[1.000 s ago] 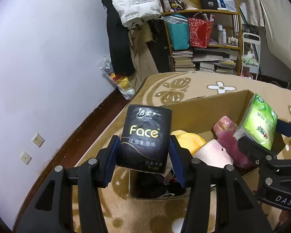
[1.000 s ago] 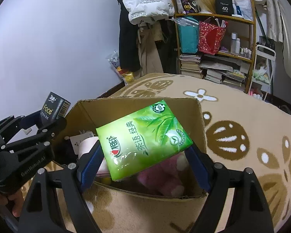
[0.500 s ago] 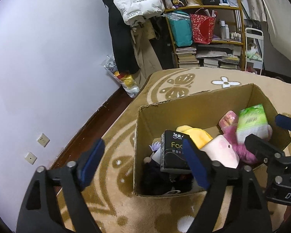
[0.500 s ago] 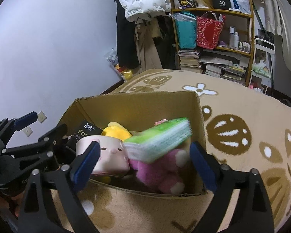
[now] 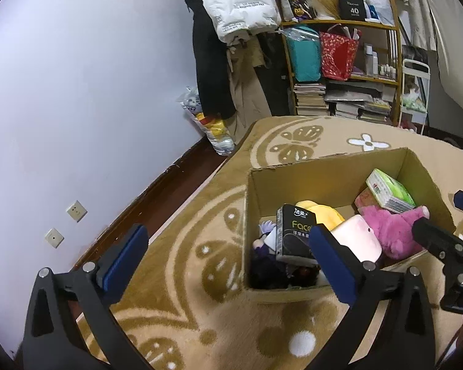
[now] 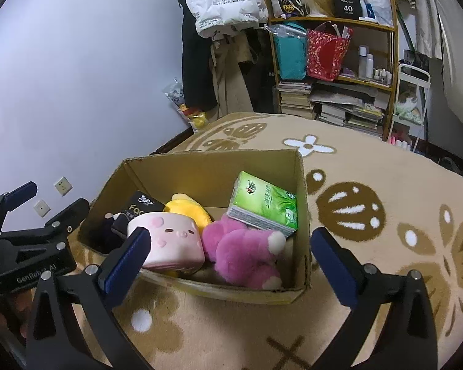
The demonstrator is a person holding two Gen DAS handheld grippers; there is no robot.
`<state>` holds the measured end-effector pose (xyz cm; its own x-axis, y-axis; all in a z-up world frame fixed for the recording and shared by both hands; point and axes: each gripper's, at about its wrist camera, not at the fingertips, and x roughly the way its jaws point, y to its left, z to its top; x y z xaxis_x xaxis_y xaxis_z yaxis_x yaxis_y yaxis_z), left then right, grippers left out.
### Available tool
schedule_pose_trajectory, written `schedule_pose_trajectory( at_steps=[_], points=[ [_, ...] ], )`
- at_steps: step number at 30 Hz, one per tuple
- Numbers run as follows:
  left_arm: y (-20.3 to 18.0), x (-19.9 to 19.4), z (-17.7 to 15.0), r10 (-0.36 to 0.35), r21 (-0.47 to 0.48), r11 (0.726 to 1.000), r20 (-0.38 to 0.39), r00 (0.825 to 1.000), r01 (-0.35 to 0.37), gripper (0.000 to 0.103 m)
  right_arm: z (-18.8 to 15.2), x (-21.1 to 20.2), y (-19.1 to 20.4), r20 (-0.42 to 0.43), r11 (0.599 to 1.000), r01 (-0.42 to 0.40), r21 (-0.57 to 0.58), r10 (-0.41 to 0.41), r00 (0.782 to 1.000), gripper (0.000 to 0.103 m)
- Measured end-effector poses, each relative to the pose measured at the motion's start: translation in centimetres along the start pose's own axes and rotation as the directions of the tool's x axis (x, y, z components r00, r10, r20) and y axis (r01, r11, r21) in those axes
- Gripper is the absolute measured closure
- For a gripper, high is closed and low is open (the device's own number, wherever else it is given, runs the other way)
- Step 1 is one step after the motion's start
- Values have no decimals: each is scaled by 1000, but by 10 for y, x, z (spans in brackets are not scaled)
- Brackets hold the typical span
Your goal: Organize soft objects
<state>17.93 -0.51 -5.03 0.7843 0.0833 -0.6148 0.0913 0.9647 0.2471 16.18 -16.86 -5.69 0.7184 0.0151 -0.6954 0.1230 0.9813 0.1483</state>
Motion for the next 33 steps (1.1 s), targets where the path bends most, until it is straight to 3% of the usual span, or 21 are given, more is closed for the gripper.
schedule_pose_trajectory(
  at_steps=[7,13,18,33],
  points=[
    [23,-29,-2,-39,-94,995,-5,999,39,1,3,-34,2,36,1000,1,-4,0,999,0],
    [25,-60,0,-2,-52,999,46,999,5,1,5,-66,3,82,1000,6,-19,-4,997,0],
    [29,-95,-5,-6,-50,999,100,995,11,1,4,-105,5,178,1000,-6,-18,9,984,0],
    [47,-187,-39,19,-113,994,230,973,8,1,-25,-190,13,309,997,-38,-71,59,949,0]
  ],
)
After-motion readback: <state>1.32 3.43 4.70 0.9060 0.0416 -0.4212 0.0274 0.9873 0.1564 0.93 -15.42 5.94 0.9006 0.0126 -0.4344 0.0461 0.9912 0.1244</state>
